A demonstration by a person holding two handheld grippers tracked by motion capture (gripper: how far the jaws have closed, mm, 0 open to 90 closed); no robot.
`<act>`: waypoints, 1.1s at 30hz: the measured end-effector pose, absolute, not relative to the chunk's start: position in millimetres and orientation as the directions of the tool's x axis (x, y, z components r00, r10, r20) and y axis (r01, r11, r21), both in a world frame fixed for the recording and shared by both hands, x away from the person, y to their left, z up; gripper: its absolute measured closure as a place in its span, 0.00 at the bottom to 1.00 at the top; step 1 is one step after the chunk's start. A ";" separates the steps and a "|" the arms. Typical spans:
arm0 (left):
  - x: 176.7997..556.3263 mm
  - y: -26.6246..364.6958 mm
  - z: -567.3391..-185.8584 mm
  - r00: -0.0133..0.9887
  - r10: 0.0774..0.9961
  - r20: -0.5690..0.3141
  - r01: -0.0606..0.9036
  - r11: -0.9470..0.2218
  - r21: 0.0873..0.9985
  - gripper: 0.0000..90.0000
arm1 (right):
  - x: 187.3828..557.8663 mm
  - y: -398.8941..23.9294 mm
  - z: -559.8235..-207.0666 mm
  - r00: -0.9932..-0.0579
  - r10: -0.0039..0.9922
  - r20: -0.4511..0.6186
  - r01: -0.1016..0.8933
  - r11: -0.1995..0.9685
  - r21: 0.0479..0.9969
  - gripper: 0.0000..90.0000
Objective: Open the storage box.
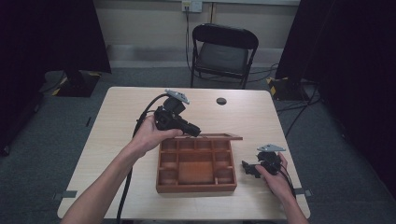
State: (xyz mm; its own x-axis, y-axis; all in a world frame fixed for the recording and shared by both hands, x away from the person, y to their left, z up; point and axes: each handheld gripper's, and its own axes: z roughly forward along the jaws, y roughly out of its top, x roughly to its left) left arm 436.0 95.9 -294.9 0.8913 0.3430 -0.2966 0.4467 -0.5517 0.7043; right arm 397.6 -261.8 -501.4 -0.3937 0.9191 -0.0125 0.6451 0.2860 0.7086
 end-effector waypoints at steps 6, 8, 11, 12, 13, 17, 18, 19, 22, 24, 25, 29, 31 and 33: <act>436.2 96.1 -295.0 0.893 0.340 -0.295 0.444 -0.555 0.703 0.91 | 397.6 -261.8 -501.4 -0.394 0.919 -0.012 0.645 0.286 0.708 0.00; 435.8 96.0 -294.7 0.892 0.343 -0.295 0.446 -0.554 0.703 0.91 | 397.7 -261.9 -501.4 -0.394 0.919 -0.014 0.644 0.287 0.709 0.00; 436.6 96.5 -294.8 0.893 0.338 -0.296 0.444 -0.556 0.703 0.91 | 397.6 -261.8 -501.4 -0.394 0.919 -0.012 0.645 0.286 0.708 0.00; 436.7 96.6 -294.8 0.893 0.339 -0.298 0.445 -0.555 0.703 0.91 | 397.6 -261.8 -501.4 -0.394 0.919 -0.013 0.645 0.286 0.708 0.00; 436.8 96.5 -294.7 0.893 0.338 -0.298 0.445 -0.556 0.702 0.91 | 397.6 -261.8 -501.4 -0.394 0.919 -0.012 0.645 0.286 0.708 0.00; 436.4 96.2 -294.7 0.891 0.341 -0.301 0.449 -0.555 0.700 0.91 | 397.7 -261.9 -501.4 -0.394 0.919 -0.013 0.644 0.287 0.709 0.00; 436.4 96.1 -294.6 0.890 0.341 -0.301 0.449 -0.555 0.700 0.91 | 397.7 -261.9 -501.4 -0.394 0.919 -0.013 0.644 0.287 0.709 0.00; 436.5 96.2 -294.6 0.890 0.341 -0.302 0.450 -0.555 0.700 0.91 | 397.7 -261.9 -501.4 -0.394 0.919 -0.013 0.644 0.287 0.709 0.00; 436.5 96.2 -294.6 0.891 0.340 -0.301 0.449 -0.555 0.700 0.91 | 397.6 -261.8 -501.4 -0.394 0.919 -0.012 0.645 0.286 0.709 0.00; 436.3 96.2 -294.5 0.891 0.342 -0.300 0.449 -0.557 0.699 0.91 | 397.6 -261.8 -501.4 -0.394 0.919 -0.012 0.645 0.286 0.709 0.00; 436.3 96.0 -294.6 0.891 0.342 -0.299 0.448 -0.556 0.700 0.91 | 397.6 -261.8 -501.4 -0.394 0.919 -0.012 0.645 0.286 0.708 0.00; 436.4 96.1 -294.6 0.891 0.341 -0.300 0.448 -0.557 0.699 0.91 | 397.7 -261.9 -501.4 -0.394 0.919 -0.013 0.644 0.287 0.709 0.00; 436.3 96.1 -294.6 0.891 0.341 -0.299 0.448 -0.559 0.698 0.91 | 397.6 -261.8 -501.4 -0.394 0.919 -0.012 0.645 0.286 0.708 0.00; 436.1 95.9 -294.6 0.891 0.341 -0.298 0.448 -0.560 0.697 0.91 | 397.6 -261.8 -501.4 -0.394 0.919 -0.012 0.645 0.286 0.708 0.00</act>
